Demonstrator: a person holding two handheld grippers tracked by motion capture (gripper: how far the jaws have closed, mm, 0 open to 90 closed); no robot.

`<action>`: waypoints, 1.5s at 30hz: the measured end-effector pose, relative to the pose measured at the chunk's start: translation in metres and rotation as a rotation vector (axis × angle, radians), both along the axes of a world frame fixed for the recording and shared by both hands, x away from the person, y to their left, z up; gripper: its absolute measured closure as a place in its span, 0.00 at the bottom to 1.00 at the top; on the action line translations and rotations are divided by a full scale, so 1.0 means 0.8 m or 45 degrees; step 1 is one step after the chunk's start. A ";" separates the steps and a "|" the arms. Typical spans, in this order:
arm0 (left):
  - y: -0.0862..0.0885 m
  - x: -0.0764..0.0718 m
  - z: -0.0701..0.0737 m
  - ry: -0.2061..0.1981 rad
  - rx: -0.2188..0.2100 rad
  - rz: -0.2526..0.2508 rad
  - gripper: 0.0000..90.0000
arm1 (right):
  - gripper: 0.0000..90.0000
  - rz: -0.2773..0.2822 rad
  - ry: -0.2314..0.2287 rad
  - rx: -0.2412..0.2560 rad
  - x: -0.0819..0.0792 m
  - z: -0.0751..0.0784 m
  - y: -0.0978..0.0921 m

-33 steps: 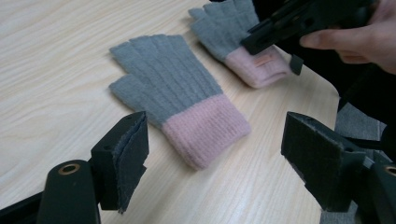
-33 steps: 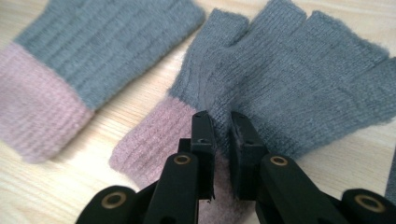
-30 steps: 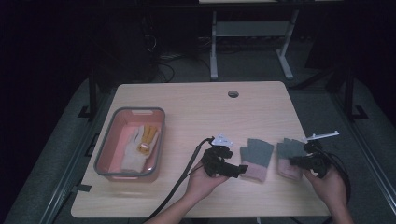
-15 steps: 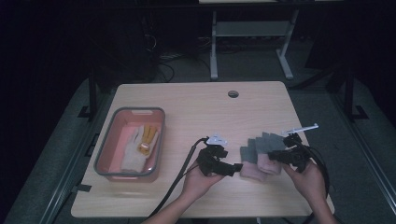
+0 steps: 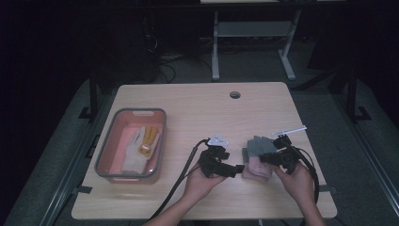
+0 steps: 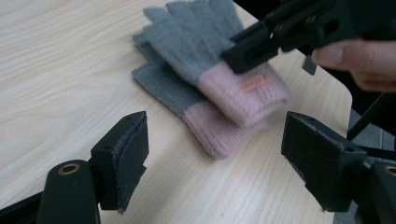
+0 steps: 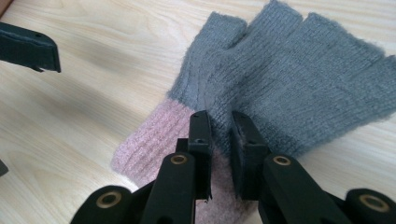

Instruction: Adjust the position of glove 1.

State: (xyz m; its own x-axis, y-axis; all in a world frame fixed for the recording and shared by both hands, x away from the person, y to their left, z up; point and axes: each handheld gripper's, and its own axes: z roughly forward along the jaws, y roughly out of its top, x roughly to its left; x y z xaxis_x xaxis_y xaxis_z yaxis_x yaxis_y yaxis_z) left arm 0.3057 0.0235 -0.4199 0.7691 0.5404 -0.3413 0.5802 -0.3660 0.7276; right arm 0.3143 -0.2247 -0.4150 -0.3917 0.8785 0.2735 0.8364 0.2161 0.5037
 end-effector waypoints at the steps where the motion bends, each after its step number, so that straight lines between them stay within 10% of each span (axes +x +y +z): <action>1: -0.001 0.000 0.000 0.001 0.001 0.002 0.26 | 0.88 0.003 0.003 0.001 0.000 -0.003 0.002; 13: -0.014 0.008 -0.005 0.065 0.012 0.014 0.27 | 0.63 -0.086 0.004 0.101 -0.006 -0.010 -0.017; 23: -0.039 0.029 -0.025 0.246 0.049 0.047 0.33 | 0.49 -0.123 0.027 0.221 -0.014 -0.023 -0.049; 35: -0.060 0.040 -0.046 0.412 0.056 0.076 0.37 | 0.46 -0.175 0.071 0.348 -0.016 -0.044 -0.064; 45: -0.065 0.044 -0.051 0.429 0.081 0.072 0.45 | 0.47 -0.200 0.118 0.377 -0.014 -0.059 -0.060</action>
